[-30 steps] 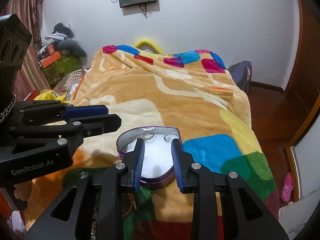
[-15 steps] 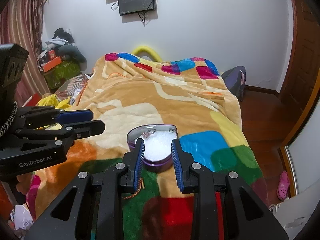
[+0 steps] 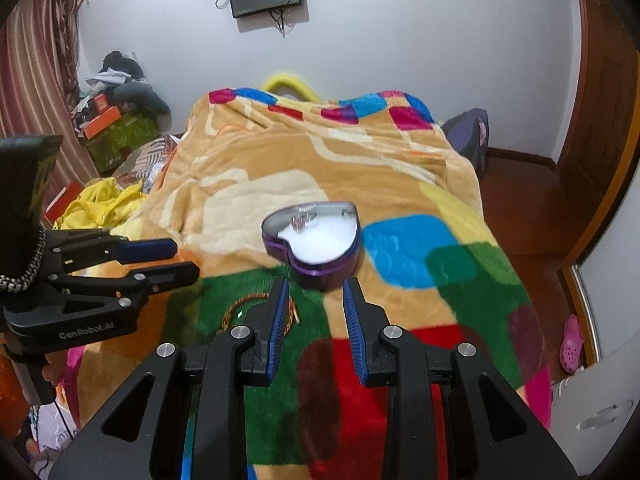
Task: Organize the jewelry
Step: 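Grasp the gold beaded bracelet with the right gripper while the left reaches for small jewelry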
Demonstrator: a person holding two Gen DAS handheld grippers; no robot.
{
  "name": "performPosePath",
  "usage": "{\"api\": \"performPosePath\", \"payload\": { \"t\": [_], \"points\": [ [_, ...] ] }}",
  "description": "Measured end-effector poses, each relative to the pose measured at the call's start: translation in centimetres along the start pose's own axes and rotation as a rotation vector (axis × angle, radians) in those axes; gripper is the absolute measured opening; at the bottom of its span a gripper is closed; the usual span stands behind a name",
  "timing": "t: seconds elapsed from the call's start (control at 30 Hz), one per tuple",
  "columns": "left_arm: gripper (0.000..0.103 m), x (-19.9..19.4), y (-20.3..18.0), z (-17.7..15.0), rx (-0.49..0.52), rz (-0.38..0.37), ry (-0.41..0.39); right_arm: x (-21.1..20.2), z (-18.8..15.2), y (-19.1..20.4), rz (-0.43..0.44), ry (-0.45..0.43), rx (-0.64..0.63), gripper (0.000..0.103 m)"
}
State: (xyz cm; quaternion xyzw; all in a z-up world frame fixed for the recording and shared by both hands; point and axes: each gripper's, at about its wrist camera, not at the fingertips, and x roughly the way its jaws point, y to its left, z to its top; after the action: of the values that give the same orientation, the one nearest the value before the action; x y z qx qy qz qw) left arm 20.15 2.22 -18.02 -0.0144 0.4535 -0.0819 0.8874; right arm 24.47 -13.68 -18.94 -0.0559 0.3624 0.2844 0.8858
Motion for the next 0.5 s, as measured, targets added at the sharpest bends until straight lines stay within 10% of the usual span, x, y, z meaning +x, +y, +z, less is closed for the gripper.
{"api": "performPosePath", "payload": {
  "t": [0.5],
  "points": [
    [0.037, 1.7, 1.2, -2.5, -0.021, 0.021, 0.051, 5.8, -1.5, 1.4, 0.044, 0.112, -0.034, 0.025]
  ]
}}
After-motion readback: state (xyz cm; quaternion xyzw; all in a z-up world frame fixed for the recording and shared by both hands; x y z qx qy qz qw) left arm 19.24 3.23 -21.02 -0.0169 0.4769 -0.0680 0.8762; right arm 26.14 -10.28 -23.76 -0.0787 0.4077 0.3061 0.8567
